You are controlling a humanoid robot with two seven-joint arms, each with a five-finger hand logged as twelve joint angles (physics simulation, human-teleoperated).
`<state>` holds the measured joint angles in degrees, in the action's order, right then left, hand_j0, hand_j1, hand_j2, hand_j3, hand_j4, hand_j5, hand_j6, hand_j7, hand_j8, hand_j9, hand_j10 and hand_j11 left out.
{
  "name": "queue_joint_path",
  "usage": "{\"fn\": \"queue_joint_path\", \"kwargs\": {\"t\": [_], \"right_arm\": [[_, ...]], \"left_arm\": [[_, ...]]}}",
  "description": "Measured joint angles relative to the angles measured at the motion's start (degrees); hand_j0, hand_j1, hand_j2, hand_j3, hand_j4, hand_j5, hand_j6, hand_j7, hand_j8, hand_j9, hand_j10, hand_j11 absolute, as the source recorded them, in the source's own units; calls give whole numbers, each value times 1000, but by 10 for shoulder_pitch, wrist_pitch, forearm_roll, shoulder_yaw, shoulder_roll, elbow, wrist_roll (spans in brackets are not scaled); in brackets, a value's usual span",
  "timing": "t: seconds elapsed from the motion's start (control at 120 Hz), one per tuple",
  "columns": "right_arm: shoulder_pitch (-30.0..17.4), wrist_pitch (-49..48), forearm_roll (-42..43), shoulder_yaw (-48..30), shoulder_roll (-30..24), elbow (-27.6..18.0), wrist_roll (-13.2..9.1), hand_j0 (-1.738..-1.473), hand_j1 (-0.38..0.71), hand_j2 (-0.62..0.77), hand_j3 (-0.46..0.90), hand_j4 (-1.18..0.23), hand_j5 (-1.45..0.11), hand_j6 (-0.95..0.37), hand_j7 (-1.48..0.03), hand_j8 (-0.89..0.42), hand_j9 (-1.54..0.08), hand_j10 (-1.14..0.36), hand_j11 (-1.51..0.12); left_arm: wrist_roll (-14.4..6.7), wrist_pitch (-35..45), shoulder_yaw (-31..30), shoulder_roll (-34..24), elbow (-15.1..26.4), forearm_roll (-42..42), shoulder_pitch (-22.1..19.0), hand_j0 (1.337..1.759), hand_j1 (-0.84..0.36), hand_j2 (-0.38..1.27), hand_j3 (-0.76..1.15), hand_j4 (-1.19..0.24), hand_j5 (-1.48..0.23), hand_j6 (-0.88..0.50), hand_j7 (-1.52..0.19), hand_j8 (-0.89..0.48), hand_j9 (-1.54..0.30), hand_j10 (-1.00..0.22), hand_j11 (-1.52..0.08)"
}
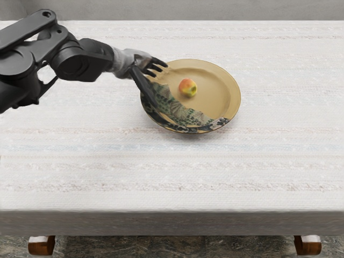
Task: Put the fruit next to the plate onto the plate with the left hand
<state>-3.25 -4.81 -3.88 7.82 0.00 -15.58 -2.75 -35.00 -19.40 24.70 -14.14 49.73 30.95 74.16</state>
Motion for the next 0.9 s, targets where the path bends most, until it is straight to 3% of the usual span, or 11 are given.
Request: {"fn": "queue_joint_path", "kwargs": {"t": [0.183,0.35,0.417,0.583,0.75,0.9], "right_arm": [[0,0,0,0,0,-1,0,-1658,-333,-3,0,-13,-17,-13,-17,-13,-17,-13,-17],[0,0,0,0,0,-1,0,-1658,-333,-3,0,-13,-17,-13,-17,-13,-17,-13,-17],[0,0,0,0,0,-1,0,-1658,-333,-3,0,-13,-17,-13,-17,-13,-17,-13,-17],[0,0,0,0,0,-1,0,-1658,-333,-3,0,-13,-17,-13,-17,-13,-17,-13,-17],[0,0,0,-1,0,-1,0,-1658,-333,-3,0,-13,-17,-13,-17,-13,-17,-13,-17],[0,0,0,-1,0,-1,0,-1658,-333,-3,0,-13,-17,-13,-17,-13,-17,-13,-17]], "left_arm": [[0,-112,14,-82,25,-113,-9,1658,322,10,0,-35,-37,-15,-37,-14,-37,-21,-37],[3,-147,17,-190,31,-166,-27,1658,337,4,0,-16,-17,-7,-16,-7,-16,-10,-16],[20,-152,18,-228,32,-182,-49,1658,341,3,0,-12,-12,-5,-12,-5,-12,-7,-12],[91,-155,20,-302,32,-206,-99,1658,346,2,0,-5,-5,-2,-5,-2,-5,-3,-5],[128,-156,22,-309,31,-218,-126,1658,348,1,0,-3,-2,-1,-2,-1,-2,-1,-2],[141,-156,24,-317,30,-224,-126,1658,349,1,0,-2,-1,-1,-1,-1,-1,-1,-1]]}}
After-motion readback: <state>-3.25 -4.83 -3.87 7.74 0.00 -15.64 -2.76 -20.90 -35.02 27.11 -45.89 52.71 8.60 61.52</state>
